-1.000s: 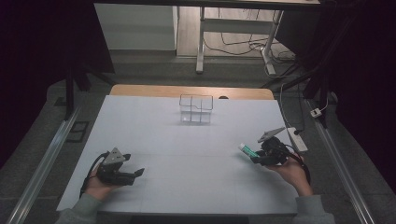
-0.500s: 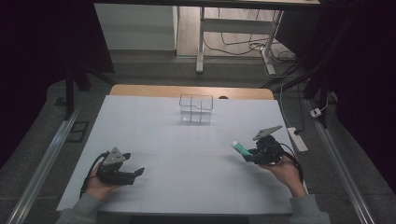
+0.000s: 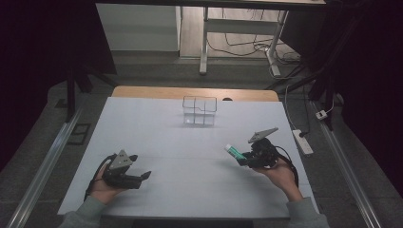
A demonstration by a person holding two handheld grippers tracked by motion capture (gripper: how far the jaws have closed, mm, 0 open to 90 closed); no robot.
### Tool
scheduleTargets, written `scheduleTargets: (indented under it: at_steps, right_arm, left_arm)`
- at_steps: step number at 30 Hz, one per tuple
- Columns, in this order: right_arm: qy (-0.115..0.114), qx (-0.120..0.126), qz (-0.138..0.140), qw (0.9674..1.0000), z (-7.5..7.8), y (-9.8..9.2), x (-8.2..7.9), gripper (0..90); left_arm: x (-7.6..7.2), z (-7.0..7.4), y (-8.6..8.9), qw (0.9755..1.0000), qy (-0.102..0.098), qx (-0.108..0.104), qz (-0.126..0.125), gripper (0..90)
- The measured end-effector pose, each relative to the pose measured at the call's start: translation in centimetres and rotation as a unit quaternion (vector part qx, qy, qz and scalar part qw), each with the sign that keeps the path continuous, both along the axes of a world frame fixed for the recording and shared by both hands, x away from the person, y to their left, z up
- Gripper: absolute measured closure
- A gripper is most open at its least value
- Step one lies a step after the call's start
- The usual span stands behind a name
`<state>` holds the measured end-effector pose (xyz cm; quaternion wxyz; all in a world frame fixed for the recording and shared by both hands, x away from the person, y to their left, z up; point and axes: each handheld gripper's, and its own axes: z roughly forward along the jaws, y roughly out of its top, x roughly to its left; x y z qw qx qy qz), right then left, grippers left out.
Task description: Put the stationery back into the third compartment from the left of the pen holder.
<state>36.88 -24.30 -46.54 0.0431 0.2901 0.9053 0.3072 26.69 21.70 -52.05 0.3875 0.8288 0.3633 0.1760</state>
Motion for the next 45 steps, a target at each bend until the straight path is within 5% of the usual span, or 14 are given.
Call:
scheduleTargets:
  at_steps: [12,31,45]
  right_arm:
    - [0.012,0.001,0.040,0.9991,-0.3,5.1,-0.3,65.0]
    - [0.035,-0.007,0.075,0.9965,-0.5,9.6,-0.1,65.0]
    - [0.056,-0.026,0.114,0.9916,-0.9,13.7,0.4,65.0]
  left_arm:
    - [0.1,1.5,-3.7,0.9969,-0.043,0.044,-0.048,18.4]
    - [1.2,2.1,-7.4,0.9913,-0.055,0.074,-0.094,19.0]
    - [1.9,2.3,-9.1,0.9860,-0.067,0.098,-0.117,19.5]
